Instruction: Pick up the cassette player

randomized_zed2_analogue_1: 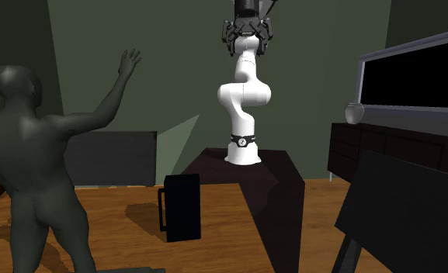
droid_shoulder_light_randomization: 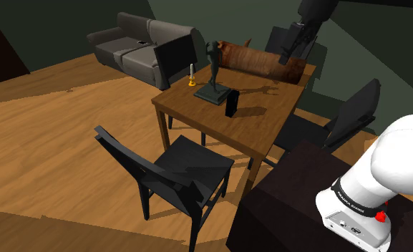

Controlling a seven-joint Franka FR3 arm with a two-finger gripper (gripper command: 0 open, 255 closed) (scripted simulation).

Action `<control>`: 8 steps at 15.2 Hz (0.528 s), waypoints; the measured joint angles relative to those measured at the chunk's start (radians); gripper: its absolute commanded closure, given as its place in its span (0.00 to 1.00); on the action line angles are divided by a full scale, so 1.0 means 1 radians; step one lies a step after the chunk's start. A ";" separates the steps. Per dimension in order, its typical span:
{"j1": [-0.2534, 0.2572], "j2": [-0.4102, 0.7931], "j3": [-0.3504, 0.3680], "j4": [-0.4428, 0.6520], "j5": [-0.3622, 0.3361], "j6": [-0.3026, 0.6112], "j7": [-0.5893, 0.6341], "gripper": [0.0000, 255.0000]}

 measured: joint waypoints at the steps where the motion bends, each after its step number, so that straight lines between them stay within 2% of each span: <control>1: 0.000 0.000 0.000 0.000 0.000 0.000 0.000 0.00; 8: -0.030 0.207 -0.016 0.032 -0.005 0.135 0.014 0.00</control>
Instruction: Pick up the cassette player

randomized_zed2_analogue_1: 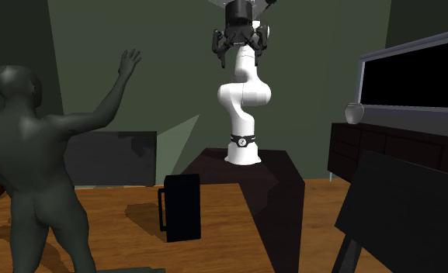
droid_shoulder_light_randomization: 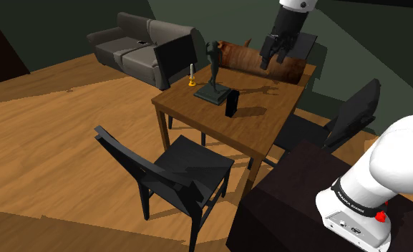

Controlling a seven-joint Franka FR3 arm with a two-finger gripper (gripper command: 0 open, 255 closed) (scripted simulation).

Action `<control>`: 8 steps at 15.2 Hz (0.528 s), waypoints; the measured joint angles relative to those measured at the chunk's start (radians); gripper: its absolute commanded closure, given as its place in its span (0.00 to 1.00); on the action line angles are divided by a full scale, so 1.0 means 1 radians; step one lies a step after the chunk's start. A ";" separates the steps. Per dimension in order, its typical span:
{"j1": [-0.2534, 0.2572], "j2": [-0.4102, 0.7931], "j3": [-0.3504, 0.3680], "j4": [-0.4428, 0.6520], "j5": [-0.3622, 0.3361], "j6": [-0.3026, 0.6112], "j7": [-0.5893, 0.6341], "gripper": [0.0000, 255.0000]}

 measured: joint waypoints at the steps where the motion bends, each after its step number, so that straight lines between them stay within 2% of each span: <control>1: -0.004 0.040 -0.001 0.011 0.000 0.023 0.004 0.00; 8: -0.031 0.295 -0.022 0.099 0.001 0.144 0.023 0.00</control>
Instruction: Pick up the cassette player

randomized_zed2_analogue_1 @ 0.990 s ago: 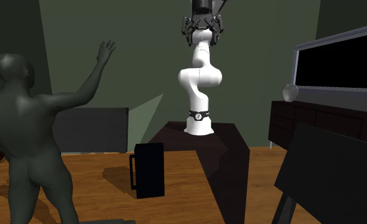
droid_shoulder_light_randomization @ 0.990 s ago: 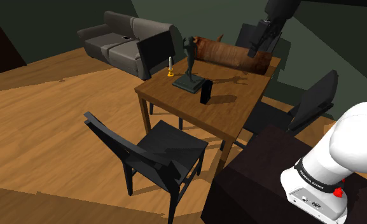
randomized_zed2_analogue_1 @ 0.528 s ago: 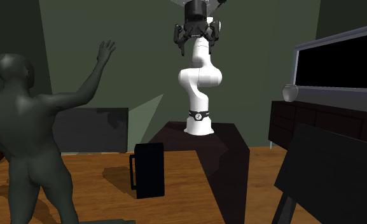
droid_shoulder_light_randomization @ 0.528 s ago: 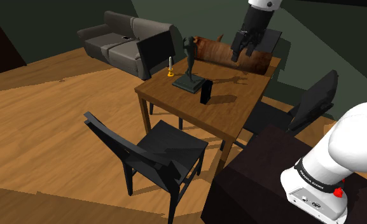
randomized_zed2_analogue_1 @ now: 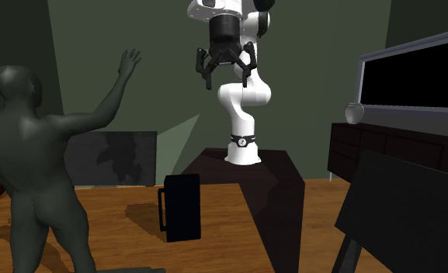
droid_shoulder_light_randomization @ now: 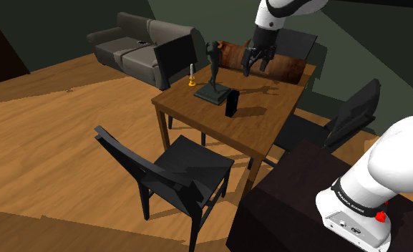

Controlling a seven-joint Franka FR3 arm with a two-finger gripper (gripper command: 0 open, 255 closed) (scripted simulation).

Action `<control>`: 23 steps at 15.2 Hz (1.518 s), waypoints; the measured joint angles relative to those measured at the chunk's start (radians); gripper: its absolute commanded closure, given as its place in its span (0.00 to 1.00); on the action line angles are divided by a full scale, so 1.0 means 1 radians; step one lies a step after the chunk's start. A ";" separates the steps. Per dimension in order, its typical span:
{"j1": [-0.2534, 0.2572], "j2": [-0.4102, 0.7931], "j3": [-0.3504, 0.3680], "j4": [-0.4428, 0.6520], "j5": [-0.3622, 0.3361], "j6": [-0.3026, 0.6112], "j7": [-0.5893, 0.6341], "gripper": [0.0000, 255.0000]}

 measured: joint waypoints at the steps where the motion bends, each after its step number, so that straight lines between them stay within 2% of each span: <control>1: -0.006 0.043 -0.007 0.011 0.000 0.025 -0.004 0.00; 9: -0.033 0.358 -0.036 0.193 0.016 0.104 0.009 0.00; 18: -0.070 0.714 -0.060 0.495 0.050 0.096 0.025 0.00; 23: -0.079 0.785 -0.062 0.534 0.057 0.118 0.023 0.00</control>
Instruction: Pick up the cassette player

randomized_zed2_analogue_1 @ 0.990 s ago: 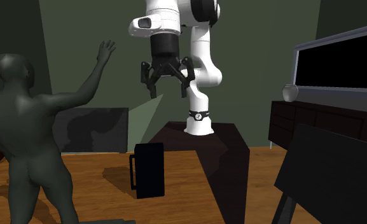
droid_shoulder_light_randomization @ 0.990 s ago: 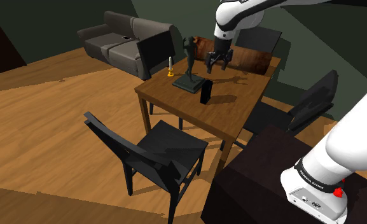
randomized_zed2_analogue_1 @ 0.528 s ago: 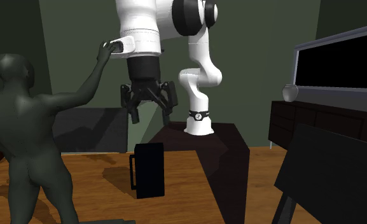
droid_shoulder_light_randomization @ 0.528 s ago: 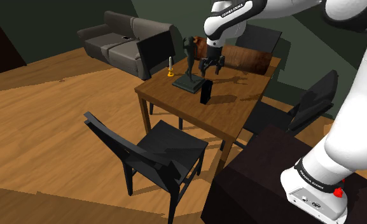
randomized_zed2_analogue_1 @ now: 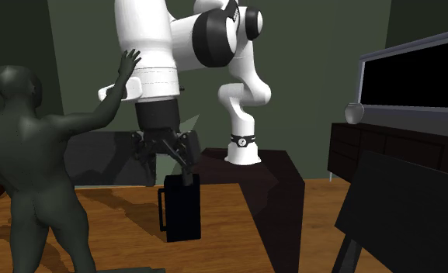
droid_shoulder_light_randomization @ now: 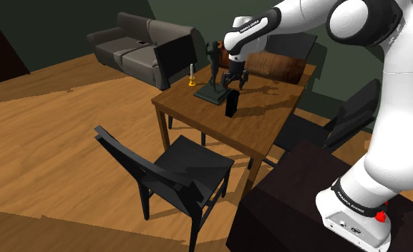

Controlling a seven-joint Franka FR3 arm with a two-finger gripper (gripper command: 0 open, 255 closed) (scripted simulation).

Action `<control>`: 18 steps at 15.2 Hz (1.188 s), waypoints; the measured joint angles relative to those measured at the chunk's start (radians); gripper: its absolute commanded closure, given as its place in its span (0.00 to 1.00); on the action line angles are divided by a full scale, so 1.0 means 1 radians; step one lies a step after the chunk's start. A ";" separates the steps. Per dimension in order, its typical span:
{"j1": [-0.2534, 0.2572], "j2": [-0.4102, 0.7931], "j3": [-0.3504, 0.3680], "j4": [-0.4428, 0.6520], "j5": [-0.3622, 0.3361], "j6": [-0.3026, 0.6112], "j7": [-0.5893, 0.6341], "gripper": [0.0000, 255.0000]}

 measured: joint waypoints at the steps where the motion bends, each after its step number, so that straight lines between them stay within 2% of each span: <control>1: -0.001 0.004 0.000 -0.008 0.001 0.012 -0.002 0.00; 4: -0.002 0.027 0.001 -0.015 0.004 0.041 -0.006 0.00; 5: -0.001 0.028 0.002 -0.017 0.004 0.044 -0.006 1.00; 18: 0.000 0.012 0.001 -0.016 0.002 0.028 -0.003 1.00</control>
